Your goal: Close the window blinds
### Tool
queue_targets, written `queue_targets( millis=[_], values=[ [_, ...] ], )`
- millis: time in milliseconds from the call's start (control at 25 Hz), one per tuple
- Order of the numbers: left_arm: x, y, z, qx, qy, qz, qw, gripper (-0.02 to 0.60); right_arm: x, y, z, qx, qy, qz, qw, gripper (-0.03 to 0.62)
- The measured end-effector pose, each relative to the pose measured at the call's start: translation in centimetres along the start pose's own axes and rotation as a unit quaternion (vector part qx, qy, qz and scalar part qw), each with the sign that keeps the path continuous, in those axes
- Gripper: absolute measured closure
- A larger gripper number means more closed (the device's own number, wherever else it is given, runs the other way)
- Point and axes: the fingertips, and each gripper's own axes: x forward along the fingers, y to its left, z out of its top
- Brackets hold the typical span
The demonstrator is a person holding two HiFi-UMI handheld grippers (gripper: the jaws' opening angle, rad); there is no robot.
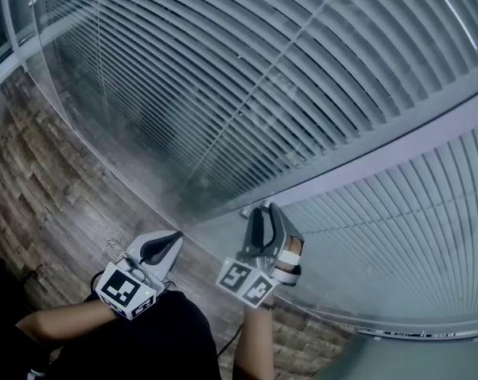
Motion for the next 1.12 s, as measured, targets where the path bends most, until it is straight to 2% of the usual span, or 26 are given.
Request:
queue_targets(
  millis=[160,320,440,560,680,840,1120],
  values=[
    [-0.2,0.0,0.3,-0.001,-0.001,-0.001,1.0,0.58,0.0,-0.2,0.2,-0.022,0.012,-0.019,1.0,0.445],
    [-0.1,0.1,0.2,0.001,-0.003,0.005,1.0,0.58,0.1,-0.4,0.3,0.017,0.001,-0.016,1.0,0.457],
    [-0.1,-0.2,0.2,0.003,-0.006,0.004,1.0,0.58,-0.1,-0.5,0.2,0.07,-0.013,-0.014,0.997,0.457],
    [-0.3,-0.4,0.6,0.006,-0.014,0.003,0.9999,0.58,-0.4,-1.0,0.6,0.16,-0.036,-0.009,0.986,0.459],
    [-0.1,-0.8,0.7,0.003,-0.011,0.002,0.9999,0.58,-0.5,-1.7,0.5,0.265,-0.064,-0.001,0.962,0.464],
    [-0.1,-1.1,0.6,0.002,-0.012,0.0,0.9999,0.58,-1.0,-2.5,0.1,0.408,-0.093,0.011,0.908,0.477],
    [-0.2,-1.4,1.1,-0.005,-0.011,-0.003,0.9999,0.581,-1.4,-3.8,0.0,0.548,-0.118,0.012,0.828,0.493]
  ],
)
